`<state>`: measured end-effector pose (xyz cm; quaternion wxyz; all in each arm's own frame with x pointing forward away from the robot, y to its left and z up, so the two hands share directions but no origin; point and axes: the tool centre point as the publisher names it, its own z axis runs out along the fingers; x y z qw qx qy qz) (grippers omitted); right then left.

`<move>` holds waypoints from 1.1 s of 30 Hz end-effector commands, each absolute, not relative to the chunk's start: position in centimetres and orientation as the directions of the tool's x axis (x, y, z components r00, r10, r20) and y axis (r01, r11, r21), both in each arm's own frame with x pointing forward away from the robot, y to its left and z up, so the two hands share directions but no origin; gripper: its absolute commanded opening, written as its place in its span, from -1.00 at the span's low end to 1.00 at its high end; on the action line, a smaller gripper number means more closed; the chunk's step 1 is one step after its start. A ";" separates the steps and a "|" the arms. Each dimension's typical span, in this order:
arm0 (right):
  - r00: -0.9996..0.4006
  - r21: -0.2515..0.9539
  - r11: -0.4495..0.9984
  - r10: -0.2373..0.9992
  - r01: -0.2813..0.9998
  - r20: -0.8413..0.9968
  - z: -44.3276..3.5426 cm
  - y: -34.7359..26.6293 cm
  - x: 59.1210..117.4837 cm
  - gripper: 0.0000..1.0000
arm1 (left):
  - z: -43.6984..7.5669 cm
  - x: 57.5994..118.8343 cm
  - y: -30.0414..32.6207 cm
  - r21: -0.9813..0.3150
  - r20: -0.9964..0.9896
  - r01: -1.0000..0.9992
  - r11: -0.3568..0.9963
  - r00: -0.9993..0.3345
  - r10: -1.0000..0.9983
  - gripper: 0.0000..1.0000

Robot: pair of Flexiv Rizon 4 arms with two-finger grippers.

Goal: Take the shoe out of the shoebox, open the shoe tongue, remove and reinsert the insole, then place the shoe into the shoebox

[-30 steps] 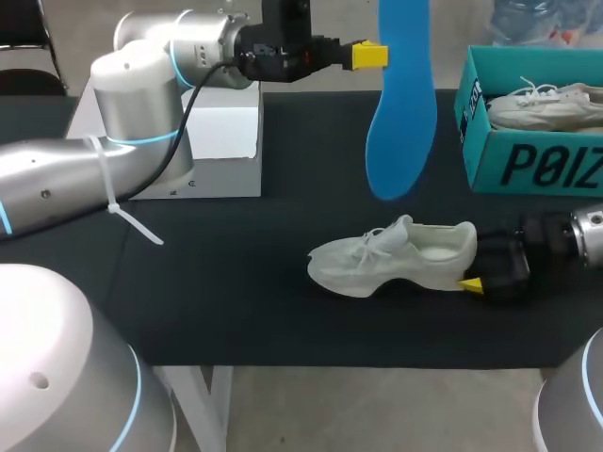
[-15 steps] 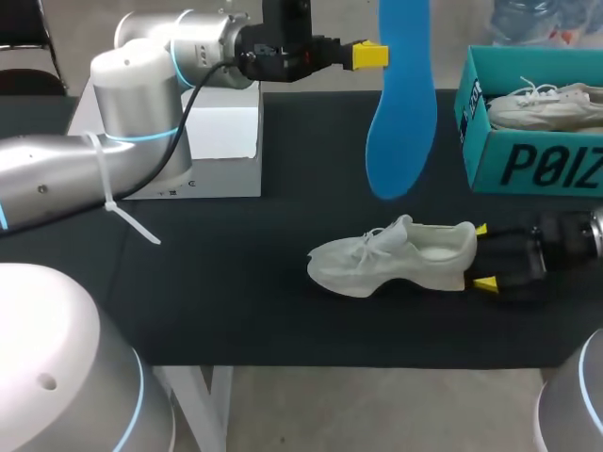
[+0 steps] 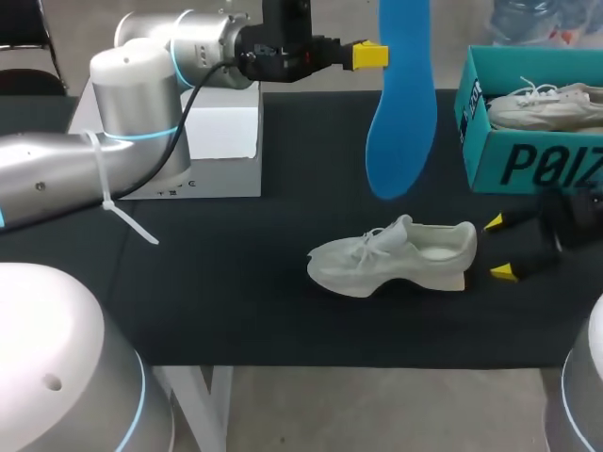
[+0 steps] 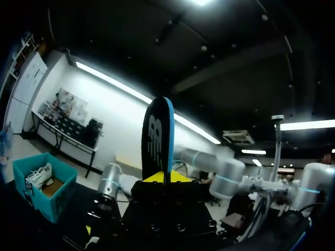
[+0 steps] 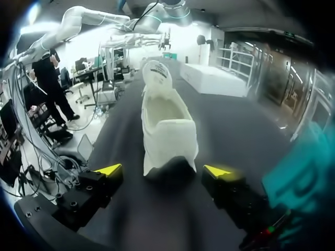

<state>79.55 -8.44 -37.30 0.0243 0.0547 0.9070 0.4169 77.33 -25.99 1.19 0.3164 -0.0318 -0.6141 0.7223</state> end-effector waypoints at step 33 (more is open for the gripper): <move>-0.971 0.200 0.956 0.230 0.213 -0.066 -29.3 -7.2 76.5 1.00 | 1.2 77.3 -26.0 -0.907 0.342 -0.418 -0.046 -0.798 0.496 -1.00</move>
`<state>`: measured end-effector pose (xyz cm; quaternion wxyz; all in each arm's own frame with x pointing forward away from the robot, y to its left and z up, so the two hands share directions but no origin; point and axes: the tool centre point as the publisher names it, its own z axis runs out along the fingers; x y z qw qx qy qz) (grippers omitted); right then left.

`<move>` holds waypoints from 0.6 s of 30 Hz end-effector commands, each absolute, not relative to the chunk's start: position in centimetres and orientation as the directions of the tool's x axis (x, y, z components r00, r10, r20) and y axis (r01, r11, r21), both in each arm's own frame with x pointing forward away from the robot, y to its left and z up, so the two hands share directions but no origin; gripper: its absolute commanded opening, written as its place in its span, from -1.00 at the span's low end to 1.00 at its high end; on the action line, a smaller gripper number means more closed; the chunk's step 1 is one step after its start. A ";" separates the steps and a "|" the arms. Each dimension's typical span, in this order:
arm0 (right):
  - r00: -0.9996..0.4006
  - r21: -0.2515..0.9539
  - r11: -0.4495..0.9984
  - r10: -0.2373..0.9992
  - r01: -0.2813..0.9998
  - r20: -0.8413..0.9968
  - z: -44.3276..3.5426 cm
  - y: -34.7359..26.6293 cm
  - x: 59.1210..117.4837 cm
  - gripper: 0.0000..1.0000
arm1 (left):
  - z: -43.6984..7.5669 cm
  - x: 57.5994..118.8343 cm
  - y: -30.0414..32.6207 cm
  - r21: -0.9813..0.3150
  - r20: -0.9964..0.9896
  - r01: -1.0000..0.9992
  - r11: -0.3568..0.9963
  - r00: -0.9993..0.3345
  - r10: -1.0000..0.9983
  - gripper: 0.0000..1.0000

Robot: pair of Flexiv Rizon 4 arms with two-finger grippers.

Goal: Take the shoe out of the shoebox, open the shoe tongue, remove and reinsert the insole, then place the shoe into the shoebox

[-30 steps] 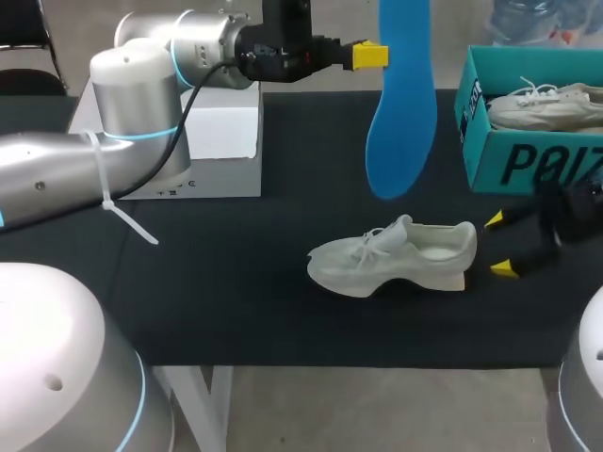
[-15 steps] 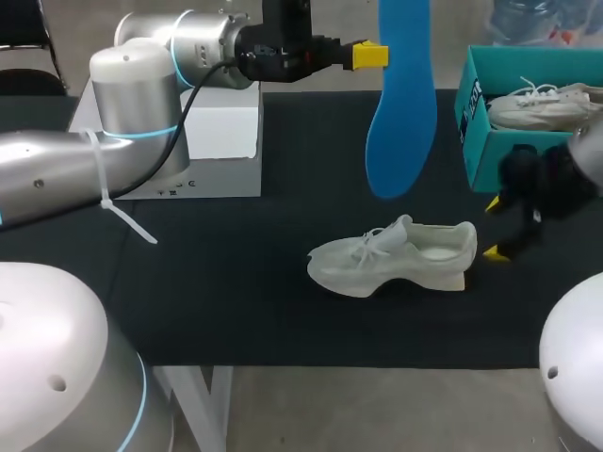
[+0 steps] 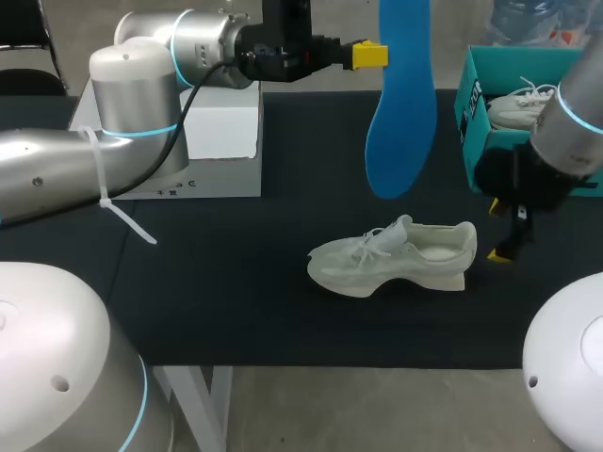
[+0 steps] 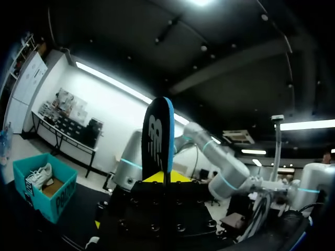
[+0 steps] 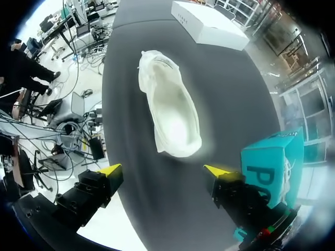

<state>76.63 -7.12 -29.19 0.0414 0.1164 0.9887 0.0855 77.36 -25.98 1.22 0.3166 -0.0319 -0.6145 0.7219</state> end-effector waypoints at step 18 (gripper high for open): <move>-0.979 0.193 0.962 0.202 0.192 -0.035 -29.0 -6.6 76.7 1.00 | 2.2 73.5 -25.2 -0.895 0.363 -0.444 -0.050 -0.788 0.498 -1.00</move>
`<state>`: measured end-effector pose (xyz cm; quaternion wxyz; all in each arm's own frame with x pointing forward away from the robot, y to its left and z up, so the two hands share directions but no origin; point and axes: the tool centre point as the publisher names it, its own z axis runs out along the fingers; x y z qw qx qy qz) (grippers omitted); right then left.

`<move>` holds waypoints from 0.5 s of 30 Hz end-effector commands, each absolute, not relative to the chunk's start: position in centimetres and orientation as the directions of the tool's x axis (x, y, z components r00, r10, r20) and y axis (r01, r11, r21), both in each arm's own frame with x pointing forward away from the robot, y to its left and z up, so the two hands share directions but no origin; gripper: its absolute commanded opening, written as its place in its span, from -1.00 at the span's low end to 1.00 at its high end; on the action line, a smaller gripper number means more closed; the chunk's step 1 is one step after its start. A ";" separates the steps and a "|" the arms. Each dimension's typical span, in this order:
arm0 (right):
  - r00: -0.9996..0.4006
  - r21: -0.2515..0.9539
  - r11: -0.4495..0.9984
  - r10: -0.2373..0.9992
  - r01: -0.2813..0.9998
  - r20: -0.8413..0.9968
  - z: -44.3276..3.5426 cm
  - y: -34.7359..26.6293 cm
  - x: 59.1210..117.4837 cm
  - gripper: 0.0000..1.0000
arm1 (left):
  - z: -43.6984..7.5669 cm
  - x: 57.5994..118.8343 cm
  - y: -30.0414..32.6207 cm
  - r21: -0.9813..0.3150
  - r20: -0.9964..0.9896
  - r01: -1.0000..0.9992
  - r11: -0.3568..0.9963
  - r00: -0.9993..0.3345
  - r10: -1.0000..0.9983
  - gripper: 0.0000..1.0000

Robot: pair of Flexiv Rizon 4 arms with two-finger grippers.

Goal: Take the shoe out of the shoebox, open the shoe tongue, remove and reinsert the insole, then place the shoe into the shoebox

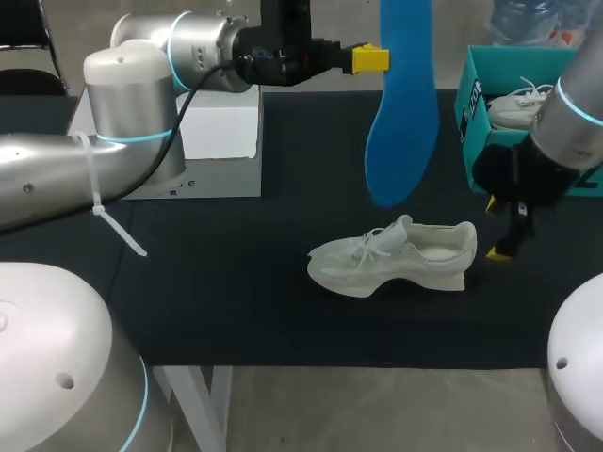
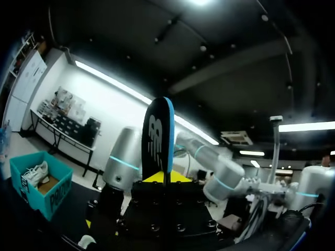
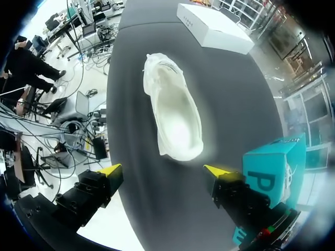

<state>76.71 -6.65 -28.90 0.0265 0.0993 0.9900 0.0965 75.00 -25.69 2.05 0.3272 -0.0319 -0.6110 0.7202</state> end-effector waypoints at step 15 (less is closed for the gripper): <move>-0.979 0.193 0.962 0.202 0.192 -0.035 -29.0 -6.6 76.7 1.00 | 2.0 76.1 -24.5 -0.906 0.359 -0.420 -0.042 -0.818 0.450 -1.00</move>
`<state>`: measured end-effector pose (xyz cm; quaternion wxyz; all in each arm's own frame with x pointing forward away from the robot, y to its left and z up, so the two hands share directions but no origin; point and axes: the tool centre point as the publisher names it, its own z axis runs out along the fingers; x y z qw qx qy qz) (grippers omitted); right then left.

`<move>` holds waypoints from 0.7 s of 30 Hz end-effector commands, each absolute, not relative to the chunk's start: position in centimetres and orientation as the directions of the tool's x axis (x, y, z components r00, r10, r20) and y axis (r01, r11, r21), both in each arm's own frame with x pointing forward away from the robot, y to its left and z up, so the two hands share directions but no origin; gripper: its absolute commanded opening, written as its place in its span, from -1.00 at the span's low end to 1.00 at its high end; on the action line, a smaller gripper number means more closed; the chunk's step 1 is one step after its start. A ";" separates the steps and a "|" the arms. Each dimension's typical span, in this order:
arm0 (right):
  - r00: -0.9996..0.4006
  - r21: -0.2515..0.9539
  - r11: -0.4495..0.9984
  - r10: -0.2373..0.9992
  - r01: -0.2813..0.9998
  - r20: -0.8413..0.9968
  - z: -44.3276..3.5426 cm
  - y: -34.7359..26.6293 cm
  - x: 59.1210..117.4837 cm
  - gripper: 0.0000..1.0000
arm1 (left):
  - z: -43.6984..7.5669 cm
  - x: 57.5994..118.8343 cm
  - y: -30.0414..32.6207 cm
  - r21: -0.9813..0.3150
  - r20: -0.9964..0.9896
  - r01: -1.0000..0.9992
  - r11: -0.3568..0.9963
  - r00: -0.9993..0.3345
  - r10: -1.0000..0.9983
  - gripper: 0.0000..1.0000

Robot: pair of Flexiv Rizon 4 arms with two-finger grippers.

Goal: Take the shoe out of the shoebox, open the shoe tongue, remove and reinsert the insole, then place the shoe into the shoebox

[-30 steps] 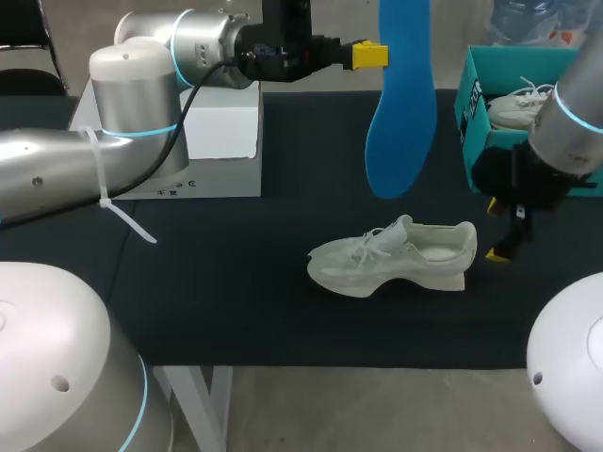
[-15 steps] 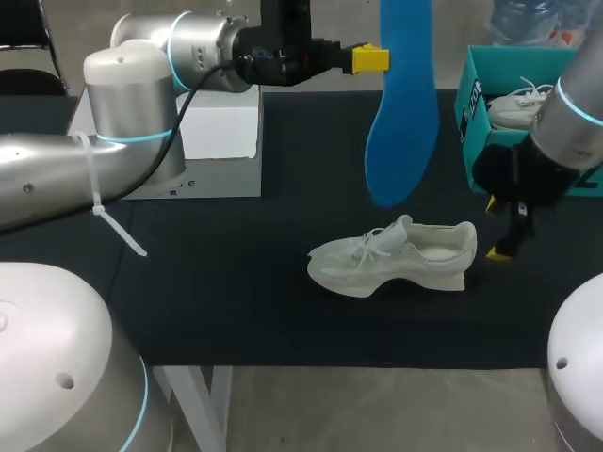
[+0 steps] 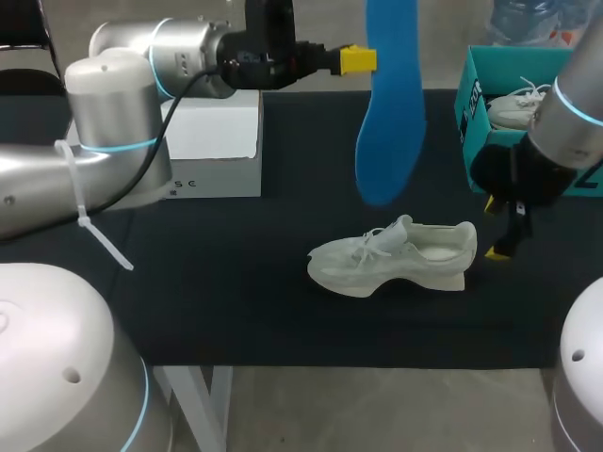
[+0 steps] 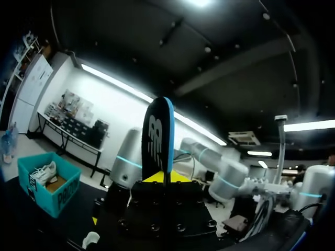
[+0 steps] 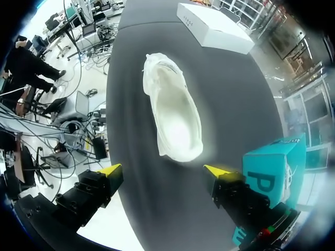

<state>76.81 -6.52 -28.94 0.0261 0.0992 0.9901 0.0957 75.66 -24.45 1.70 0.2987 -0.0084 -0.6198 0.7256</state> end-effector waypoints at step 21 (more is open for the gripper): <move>-0.983 0.203 0.965 0.180 0.169 -0.039 -29.0 -4.7 79.5 1.00 | 2.0 76.1 -24.5 -0.906 0.359 -0.420 -0.042 -0.818 0.450 -1.00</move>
